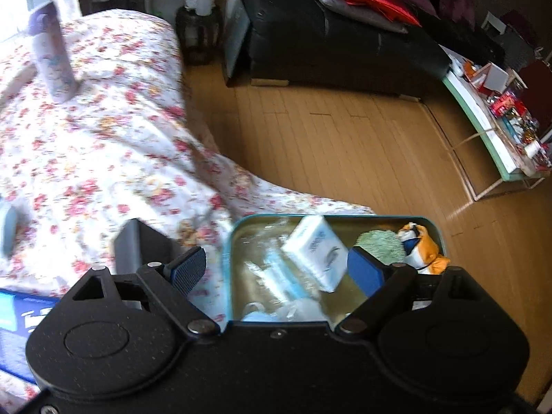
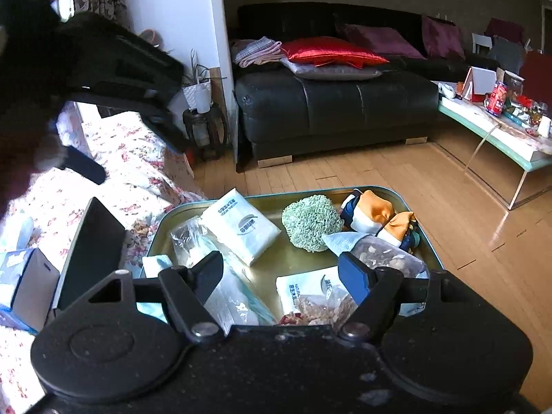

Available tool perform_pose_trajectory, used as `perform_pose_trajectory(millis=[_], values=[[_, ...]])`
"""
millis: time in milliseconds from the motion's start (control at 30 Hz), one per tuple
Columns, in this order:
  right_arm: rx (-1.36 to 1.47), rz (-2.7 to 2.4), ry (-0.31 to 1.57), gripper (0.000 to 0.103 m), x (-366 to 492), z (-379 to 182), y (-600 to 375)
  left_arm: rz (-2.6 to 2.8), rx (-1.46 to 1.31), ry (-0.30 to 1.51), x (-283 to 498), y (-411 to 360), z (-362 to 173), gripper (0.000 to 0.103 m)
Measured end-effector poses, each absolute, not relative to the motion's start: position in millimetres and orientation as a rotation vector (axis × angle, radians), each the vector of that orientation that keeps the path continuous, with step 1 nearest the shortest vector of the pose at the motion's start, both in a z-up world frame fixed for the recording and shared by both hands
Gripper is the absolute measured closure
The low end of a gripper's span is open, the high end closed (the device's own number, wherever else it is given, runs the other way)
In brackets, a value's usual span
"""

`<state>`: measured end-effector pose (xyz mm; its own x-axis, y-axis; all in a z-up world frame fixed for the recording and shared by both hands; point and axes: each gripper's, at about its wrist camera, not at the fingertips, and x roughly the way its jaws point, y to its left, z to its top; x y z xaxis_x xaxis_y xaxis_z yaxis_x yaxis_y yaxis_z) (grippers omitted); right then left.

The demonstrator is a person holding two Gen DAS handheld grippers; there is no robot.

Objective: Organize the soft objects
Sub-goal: 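Open both tools to drop the bow and tissue pack into the tray, then move both open tools back over the bed toward the pink pouch and mask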

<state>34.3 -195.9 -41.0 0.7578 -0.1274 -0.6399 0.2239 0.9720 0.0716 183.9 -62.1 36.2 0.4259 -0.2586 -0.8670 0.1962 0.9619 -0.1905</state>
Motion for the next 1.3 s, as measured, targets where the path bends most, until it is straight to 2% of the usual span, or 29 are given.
perform_pose_trajectory(millis=[367, 733, 1300], values=[[0.075, -0.175, 0.757, 0.030, 42, -46, -185, -0.152, -0.110, 1.038, 165, 8, 47, 0.018], [0.117, -0.127, 0.943, 0.030, 59, -59, -190, -0.074, -0.166, 0.993, 145, 69, 49, 0.017], [-0.073, -0.246, 0.952, 0.029, 57, -60, -164, 0.248, -0.192, 0.953, 125, 239, 32, 0.017]])
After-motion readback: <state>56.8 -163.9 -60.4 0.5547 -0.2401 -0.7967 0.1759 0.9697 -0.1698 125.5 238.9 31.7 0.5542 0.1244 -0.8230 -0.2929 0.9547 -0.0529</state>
